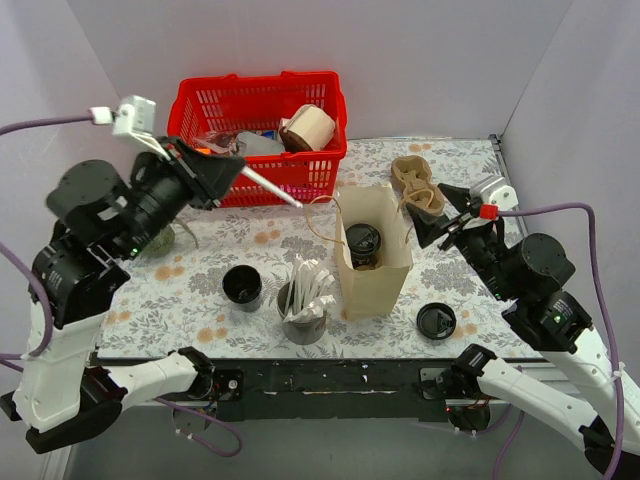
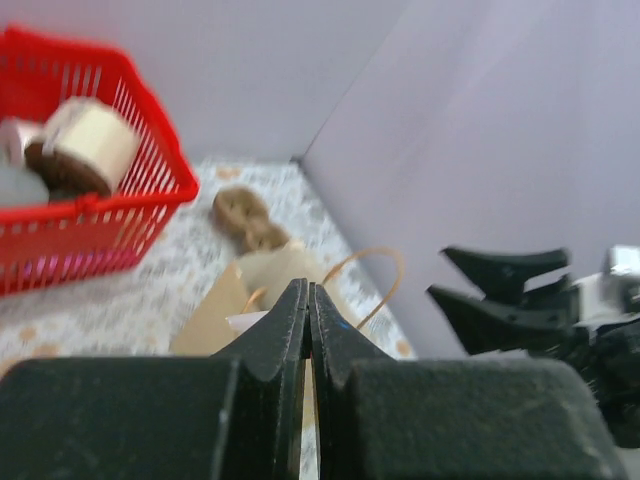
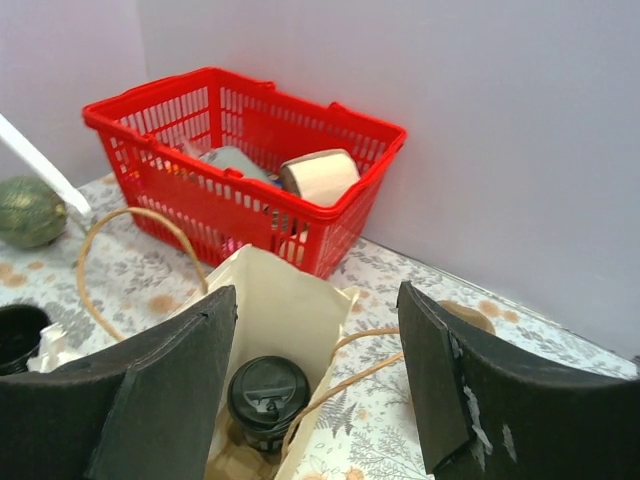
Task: Pack the takeout coffee
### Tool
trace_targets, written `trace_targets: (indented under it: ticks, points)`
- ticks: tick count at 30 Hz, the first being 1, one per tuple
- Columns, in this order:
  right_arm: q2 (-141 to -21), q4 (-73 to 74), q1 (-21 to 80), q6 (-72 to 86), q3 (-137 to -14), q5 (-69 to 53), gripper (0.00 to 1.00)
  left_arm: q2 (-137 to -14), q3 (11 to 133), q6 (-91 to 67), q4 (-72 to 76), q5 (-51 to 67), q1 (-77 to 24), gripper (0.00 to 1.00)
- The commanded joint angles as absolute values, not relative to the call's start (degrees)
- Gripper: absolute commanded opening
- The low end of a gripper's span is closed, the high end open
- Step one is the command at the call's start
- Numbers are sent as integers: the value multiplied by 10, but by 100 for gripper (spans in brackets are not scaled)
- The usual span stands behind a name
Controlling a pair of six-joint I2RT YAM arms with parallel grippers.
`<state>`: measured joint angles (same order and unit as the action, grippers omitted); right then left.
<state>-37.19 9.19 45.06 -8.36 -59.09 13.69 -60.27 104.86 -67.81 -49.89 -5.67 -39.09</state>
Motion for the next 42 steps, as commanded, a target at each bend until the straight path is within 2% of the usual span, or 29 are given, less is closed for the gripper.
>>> trace_targets:
  ticks: [1, 7, 13, 17, 20, 21, 22, 23, 24, 26, 27, 28, 33, 35, 37, 38, 41, 42]
  points:
    - [-363, 27, 451, -93, -604, 224, 73, -652, 1131, -650, -424, -32, -388, 0]
    - [-346, 18, 451, -93, -596, 272, 73, -768, 1170, -665, -386, 184, -388, 0]
    - [-345, 30, 451, -93, -601, 305, 73, -791, 1080, -671, -381, 214, -389, 0]
    - [-356, 44, 451, -93, -603, 329, 73, -783, 1002, -678, -339, 298, -394, 0]
    - [-363, 50, 451, -83, -600, 358, 73, -787, 957, -697, -320, 319, -400, 0]
    - [-363, 44, 451, -83, -597, 379, 73, -790, 953, -700, -321, 320, -403, 15]
    - [-362, 28, 451, -83, -593, 390, 73, -791, 946, -700, -325, 320, -405, 36]
    - [-360, 21, 451, -83, -589, 403, 74, -788, 943, -699, -327, 318, -406, 50]
    - [-362, 16, 451, -84, -587, 429, 74, -785, 941, -699, -328, 307, -406, 72]
    - [-376, 20, 451, -84, -593, 451, 76, -774, 944, -697, -329, 289, -406, 94]
    - [-385, 37, 451, -79, -612, 474, 82, -771, 948, -694, -329, 280, -406, 98]
    - [-396, 57, 451, -73, -627, 488, 92, -771, 955, -693, -332, 266, -406, 98]
    - [-504, 146, 443, -28, -687, 633, 95, -804, 1063, -666, -362, 186, -406, 98]
    - [-548, 181, 392, 20, -735, 593, 96, -820, 1121, -650, -407, 63, -405, 98]
    - [-580, 232, 292, 46, -780, 474, 96, -836, 1140, -642, -437, 5, -393, 98]
    - [-612, 237, 259, 60, -785, 444, 97, -837, 1141, -639, -440, -70, -381, 98]
    - [-660, 232, 128, 99, -788, 353, 98, -817, 1108, -633, -430, -138, -352, 98]
    - [-668, 231, 94, 112, -789, 278, 98, -811, 1087, -642, -425, -137, -318, 98]
